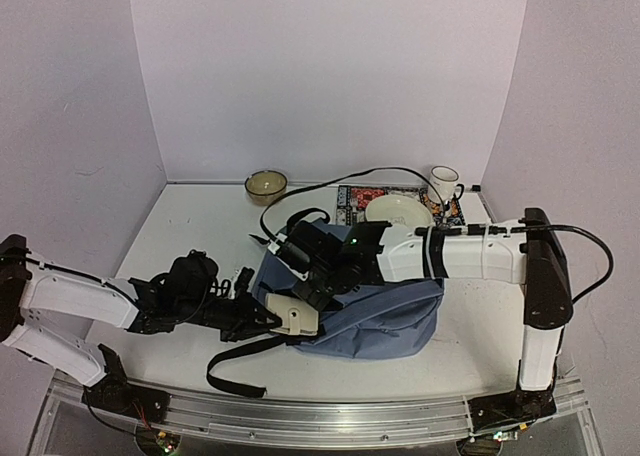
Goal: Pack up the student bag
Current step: Place the card case in the pocket on the back of the bag.
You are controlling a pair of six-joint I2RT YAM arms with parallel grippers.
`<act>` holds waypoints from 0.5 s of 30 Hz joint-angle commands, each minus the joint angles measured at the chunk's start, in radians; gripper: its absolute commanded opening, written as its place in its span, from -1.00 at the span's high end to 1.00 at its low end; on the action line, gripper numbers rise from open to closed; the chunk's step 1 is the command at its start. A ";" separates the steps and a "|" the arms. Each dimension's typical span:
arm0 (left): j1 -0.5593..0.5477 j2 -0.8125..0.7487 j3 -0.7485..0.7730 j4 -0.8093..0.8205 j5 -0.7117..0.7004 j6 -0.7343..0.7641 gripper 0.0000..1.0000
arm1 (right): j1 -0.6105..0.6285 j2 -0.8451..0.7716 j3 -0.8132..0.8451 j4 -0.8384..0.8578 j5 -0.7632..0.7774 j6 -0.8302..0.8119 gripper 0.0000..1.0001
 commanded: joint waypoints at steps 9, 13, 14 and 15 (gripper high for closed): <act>-0.005 0.010 -0.062 0.344 -0.165 -0.216 1.00 | 0.011 -0.099 -0.014 0.140 -0.115 0.056 1.00; -0.017 -0.009 -0.080 0.397 -0.206 -0.245 1.00 | 0.012 -0.103 -0.019 0.147 -0.121 0.073 1.00; -0.022 -0.016 -0.084 0.407 -0.220 -0.250 1.00 | 0.011 -0.103 -0.019 0.148 -0.125 0.080 1.00; -0.026 -0.026 -0.086 0.412 -0.230 -0.250 1.00 | 0.011 -0.103 -0.019 0.149 -0.131 0.085 1.00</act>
